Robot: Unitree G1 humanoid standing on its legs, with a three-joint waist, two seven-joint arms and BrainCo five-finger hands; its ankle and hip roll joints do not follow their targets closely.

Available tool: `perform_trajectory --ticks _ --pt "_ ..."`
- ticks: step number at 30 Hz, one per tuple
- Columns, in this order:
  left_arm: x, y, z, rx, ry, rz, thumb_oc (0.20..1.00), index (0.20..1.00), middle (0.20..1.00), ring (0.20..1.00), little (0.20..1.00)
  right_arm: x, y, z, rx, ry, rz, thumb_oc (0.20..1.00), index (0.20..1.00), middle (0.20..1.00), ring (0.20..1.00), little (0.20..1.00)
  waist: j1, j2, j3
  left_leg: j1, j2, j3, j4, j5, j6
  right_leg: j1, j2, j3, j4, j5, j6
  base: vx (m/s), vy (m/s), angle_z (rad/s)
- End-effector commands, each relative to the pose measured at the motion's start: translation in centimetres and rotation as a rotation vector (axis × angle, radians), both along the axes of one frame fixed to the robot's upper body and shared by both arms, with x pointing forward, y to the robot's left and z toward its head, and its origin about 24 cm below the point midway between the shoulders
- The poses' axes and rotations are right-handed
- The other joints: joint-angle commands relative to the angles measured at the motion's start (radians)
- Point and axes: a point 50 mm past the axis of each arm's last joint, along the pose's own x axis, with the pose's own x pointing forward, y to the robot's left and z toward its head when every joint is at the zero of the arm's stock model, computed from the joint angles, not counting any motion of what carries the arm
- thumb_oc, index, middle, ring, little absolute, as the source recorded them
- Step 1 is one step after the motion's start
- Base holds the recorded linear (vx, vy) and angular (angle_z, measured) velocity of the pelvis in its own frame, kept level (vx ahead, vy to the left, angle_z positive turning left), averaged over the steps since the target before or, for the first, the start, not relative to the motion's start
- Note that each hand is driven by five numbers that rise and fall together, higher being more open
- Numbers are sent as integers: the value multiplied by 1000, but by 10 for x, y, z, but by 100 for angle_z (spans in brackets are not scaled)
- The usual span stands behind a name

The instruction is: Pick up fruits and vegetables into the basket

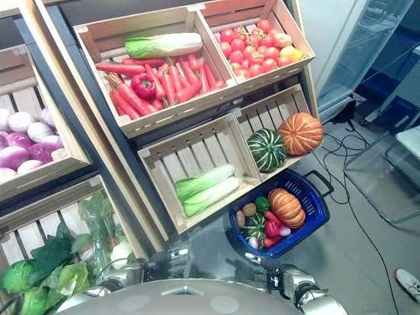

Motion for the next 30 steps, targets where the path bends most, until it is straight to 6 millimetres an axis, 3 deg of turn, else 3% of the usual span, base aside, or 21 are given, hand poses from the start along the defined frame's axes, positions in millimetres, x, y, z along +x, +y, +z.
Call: perform_trajectory --ticks 1,7,10,13,16,17,20,24,30 --pt "-12 -15 -6 -20 72 -52 1000 1000 1000 1000 1000 -14 18 -6 49 78 32 1000 1000 1000 1000 1000 15 -10 46 43 -24 7 13 -125 42 -39 -36 -12 39 27 43 -209 -214 15" --pt "-5 -15 -5 22 7 -101 1000 1000 1000 1000 1000 -7 17 -5 24 14 55 1000 1000 1000 1000 1000 13 -9 49 43 -24 6 12 -124 41 -40 -35 -13 42 25 42 6 -1 0" --pt "24 -11 5 186 -261 -181 1000 1000 1000 1000 1000 14 14 1 -30 -133 60 1000 1000 1000 1000 1000 11 -8 54 38 -22 1 16 -122 37 -47 -36 -6 50 23 46 14 -3 1" --pt "53 -5 20 281 -444 -100 1000 1000 1000 1000 1000 32 9 8 -50 -241 38 1000 1000 1000 1000 1000 7 -5 59 37 -20 -2 18 -122 35 -50 -37 -1 53 24 49 40 -7 1" --pt "82 6 44 326 -664 7 1000 1000 1000 1000 1000 52 -1 19 -56 -381 -46 1000 1000 1000 1000 1000 9 3 57 34 -15 -2 18 -120 34 -54 -34 6 49 24 46 59 9 2" --pt "100 11 65 342 -823 1 1000 1000 1000 1000 1000 67 -7 29 -65 -475 -98 1000 1000 1000 1000 1000 14 11 58 31 -17 -4 17 -119 39 -56 -35 5 49 24 43 58 14 0" --pt "125 12 118 437 -1145 -97 1000 1000 1000 1000 1000 103 -2 63 -37 -700 -170 1000 1000 1000 1000 1000 16 14 72 22 -16 -6 21 -115 40 -62 -38 2 57 25 39 45 -23 6" --pt "124 24 172 413 -1380 -91 1000 1000 1000 1000 1000 115 5 110 -14 -961 -203 1000 1000 1000 1000 1000 0 9 91 15 -5 -4 32 -110 40 -74 -42 6 84 15 34 72 -63 10" --pt "116 24 206 313 -1560 -31 1000 1000 1000 1000 1000 121 -4 151 -40 -1231 -278 1000 1000 1000 1000 1000 -11 17 115 -12 11 -12 61 -109 40 -107 -45 8 144 -15 23 81 -42 2"
